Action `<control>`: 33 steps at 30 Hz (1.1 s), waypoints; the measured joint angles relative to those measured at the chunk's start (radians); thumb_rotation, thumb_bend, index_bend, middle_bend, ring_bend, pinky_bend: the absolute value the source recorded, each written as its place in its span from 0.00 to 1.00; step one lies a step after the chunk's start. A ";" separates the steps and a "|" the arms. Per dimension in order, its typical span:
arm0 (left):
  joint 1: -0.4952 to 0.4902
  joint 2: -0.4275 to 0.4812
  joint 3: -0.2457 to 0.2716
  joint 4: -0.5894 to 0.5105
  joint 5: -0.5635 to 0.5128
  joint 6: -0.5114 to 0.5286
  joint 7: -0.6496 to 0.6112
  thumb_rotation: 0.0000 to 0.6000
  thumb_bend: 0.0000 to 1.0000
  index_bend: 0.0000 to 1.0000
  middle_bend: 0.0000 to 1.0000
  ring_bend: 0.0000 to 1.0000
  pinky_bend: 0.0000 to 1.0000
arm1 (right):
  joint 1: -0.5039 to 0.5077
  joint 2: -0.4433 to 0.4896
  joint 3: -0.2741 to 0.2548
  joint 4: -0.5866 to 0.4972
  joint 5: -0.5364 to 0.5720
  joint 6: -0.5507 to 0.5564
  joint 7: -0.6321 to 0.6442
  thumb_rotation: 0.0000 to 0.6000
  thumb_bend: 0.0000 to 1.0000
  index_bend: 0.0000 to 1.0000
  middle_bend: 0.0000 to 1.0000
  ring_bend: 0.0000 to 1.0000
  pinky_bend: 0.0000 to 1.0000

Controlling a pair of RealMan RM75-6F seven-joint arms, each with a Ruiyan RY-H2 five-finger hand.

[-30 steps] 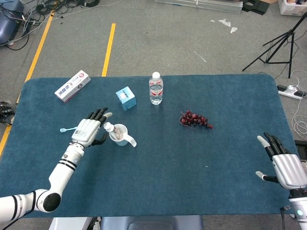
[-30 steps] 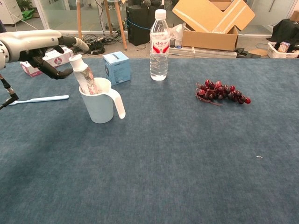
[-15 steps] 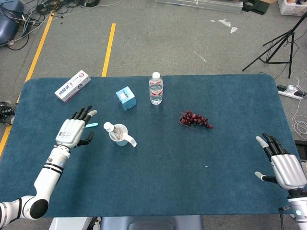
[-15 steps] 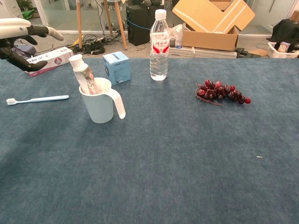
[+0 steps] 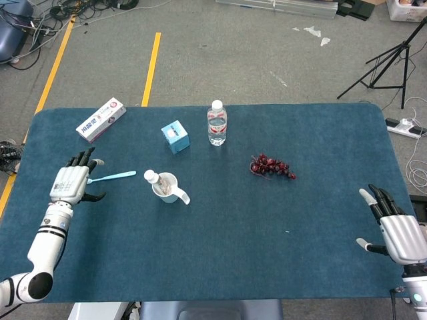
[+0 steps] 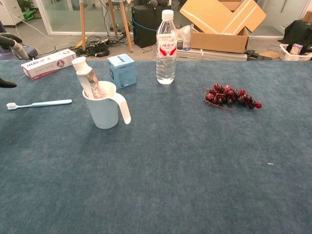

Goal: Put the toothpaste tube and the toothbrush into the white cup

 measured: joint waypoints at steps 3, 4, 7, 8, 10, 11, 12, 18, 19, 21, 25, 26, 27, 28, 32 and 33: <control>-0.008 -0.019 -0.004 0.048 -0.018 -0.028 0.002 1.00 0.12 0.26 0.00 0.00 0.07 | -0.002 0.000 0.002 -0.001 0.001 0.004 0.001 1.00 0.00 0.04 0.03 0.04 0.39; -0.012 -0.025 -0.005 0.061 -0.022 -0.036 0.003 1.00 0.12 0.26 0.00 0.00 0.07 | -0.002 0.001 0.002 -0.001 0.003 0.004 0.002 1.00 0.00 0.04 0.03 0.04 0.39; -0.023 -0.049 -0.007 0.097 -0.031 -0.056 0.011 1.00 0.12 0.28 0.00 0.00 0.06 | -0.002 0.002 0.004 0.000 0.007 0.003 0.005 1.00 0.00 0.04 0.03 0.04 0.39; -0.025 -0.056 -0.008 0.107 -0.033 -0.060 0.013 1.00 0.12 0.28 0.00 0.00 0.06 | -0.003 0.002 0.005 0.000 0.009 0.003 0.006 1.00 0.00 0.04 0.03 0.04 0.39; -0.030 -0.071 -0.009 0.128 -0.034 -0.069 0.015 1.00 0.12 0.29 0.00 0.00 0.05 | -0.003 0.003 0.005 0.000 0.009 0.004 0.007 1.00 0.00 0.04 0.03 0.04 0.39; -0.032 -0.077 -0.010 0.137 -0.035 -0.073 0.015 1.00 0.12 0.29 0.00 0.00 0.05 | -0.003 0.003 0.005 0.000 0.009 0.004 0.007 1.00 0.00 0.04 0.03 0.04 0.39; -0.033 -0.084 -0.010 0.147 -0.035 -0.077 0.015 1.00 0.12 0.30 0.00 0.00 0.05 | -0.004 0.003 0.005 0.000 0.008 0.005 0.007 1.00 0.00 0.04 0.03 0.04 0.39; -0.033 -0.111 -0.011 0.197 -0.031 -0.097 0.000 1.00 0.12 0.32 0.00 0.00 0.04 | 0.000 0.000 0.009 0.003 0.021 -0.006 0.001 1.00 0.00 0.04 0.03 0.04 0.39; -0.033 -0.116 -0.011 0.206 -0.028 -0.101 -0.005 1.00 0.12 0.32 0.00 0.00 0.04 | 0.002 -0.001 0.011 0.004 0.027 -0.010 -0.002 1.00 0.00 0.04 0.03 0.04 0.39; -0.032 -0.130 -0.011 0.232 -0.020 -0.109 -0.020 1.00 0.12 0.34 0.00 0.00 0.04 | 0.004 -0.004 0.014 0.005 0.037 -0.016 -0.009 1.00 0.00 0.04 0.03 0.04 0.39; -0.028 -0.163 -0.012 0.286 0.003 -0.125 -0.053 1.00 0.12 0.36 0.00 0.00 0.04 | 0.008 -0.012 0.019 0.006 0.053 -0.028 -0.029 1.00 0.00 0.04 0.03 0.04 0.39; -0.028 -0.171 -0.012 0.298 0.010 -0.127 -0.059 1.00 0.12 0.36 0.00 0.00 0.04 | 0.009 -0.013 0.019 0.006 0.055 -0.030 -0.031 1.00 0.00 0.04 0.03 0.04 0.39; -0.026 -0.182 -0.011 0.313 0.020 -0.128 -0.067 1.00 0.12 0.37 0.00 0.00 0.04 | 0.010 -0.014 0.019 0.006 0.056 -0.031 -0.034 1.00 0.00 0.04 0.03 0.04 0.39; -0.025 -0.190 -0.011 0.324 0.026 -0.128 -0.071 1.00 0.12 0.37 0.00 0.00 0.04 | 0.010 -0.015 0.019 0.006 0.057 -0.033 -0.035 1.00 0.00 0.04 0.03 0.04 0.39; -0.021 -0.225 -0.013 0.372 0.046 -0.133 -0.095 1.00 0.12 0.39 0.00 0.00 0.04 | 0.011 -0.015 0.020 0.006 0.057 -0.033 -0.035 1.00 0.00 0.04 0.03 0.04 0.39; -0.021 -0.236 -0.015 0.389 0.049 -0.136 -0.102 1.00 0.12 0.39 0.00 0.00 0.04 | 0.011 -0.015 0.020 0.006 0.058 -0.033 -0.035 1.00 0.00 0.04 0.03 0.04 0.39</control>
